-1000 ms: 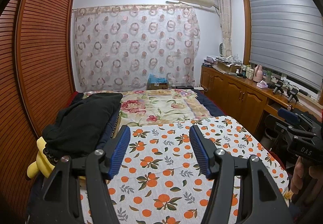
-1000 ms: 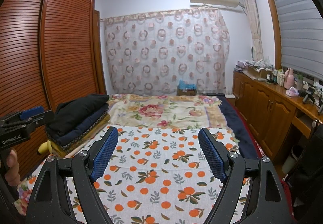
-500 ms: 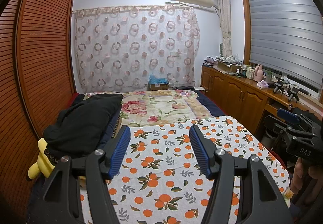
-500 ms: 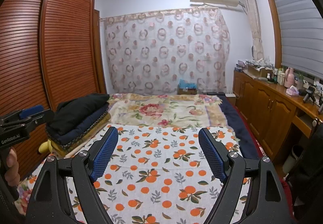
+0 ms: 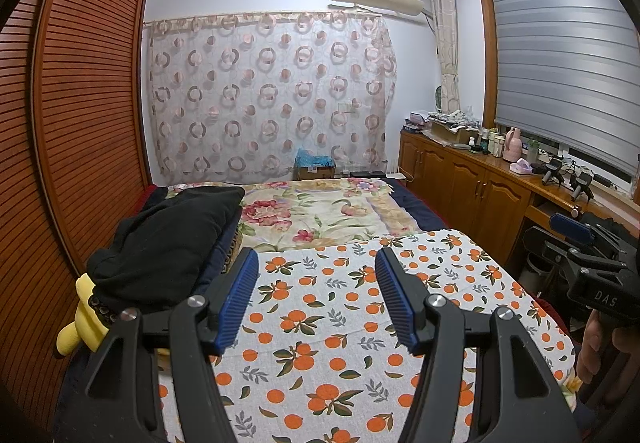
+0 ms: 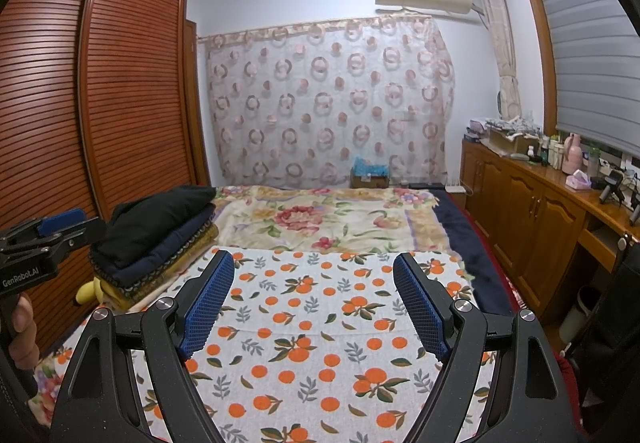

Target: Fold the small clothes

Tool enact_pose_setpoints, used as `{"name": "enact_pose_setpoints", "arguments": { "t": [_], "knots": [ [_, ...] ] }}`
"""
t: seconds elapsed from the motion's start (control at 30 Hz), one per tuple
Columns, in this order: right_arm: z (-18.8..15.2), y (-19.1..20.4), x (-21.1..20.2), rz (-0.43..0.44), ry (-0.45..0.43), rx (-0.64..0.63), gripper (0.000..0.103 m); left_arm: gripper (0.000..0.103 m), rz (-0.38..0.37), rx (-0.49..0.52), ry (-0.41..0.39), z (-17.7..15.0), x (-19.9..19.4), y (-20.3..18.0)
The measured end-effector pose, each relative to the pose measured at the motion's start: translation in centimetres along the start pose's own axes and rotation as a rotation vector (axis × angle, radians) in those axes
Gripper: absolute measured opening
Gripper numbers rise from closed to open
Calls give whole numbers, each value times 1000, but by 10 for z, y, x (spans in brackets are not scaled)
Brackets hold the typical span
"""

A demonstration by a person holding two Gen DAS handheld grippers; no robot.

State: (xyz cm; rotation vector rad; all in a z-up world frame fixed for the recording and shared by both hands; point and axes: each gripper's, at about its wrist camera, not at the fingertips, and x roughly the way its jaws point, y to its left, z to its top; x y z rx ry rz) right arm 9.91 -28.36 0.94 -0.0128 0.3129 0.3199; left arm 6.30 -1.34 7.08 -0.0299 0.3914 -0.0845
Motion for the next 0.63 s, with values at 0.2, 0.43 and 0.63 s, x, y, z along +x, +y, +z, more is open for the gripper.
{"name": "enact_pose_setpoints", "arguments": {
  "t": [0.2, 0.43, 0.63],
  "knots": [
    [-1, -1, 0, 1, 0, 0, 84, 60, 1, 0, -1, -1, 1, -1],
    [-1, -1, 0, 1, -1, -1, 84, 60, 0, 0, -1, -1, 1, -1],
    [-1, -2, 0, 0, -1, -1, 84, 60, 1, 0, -1, -2, 1, -1]
  ]
}}
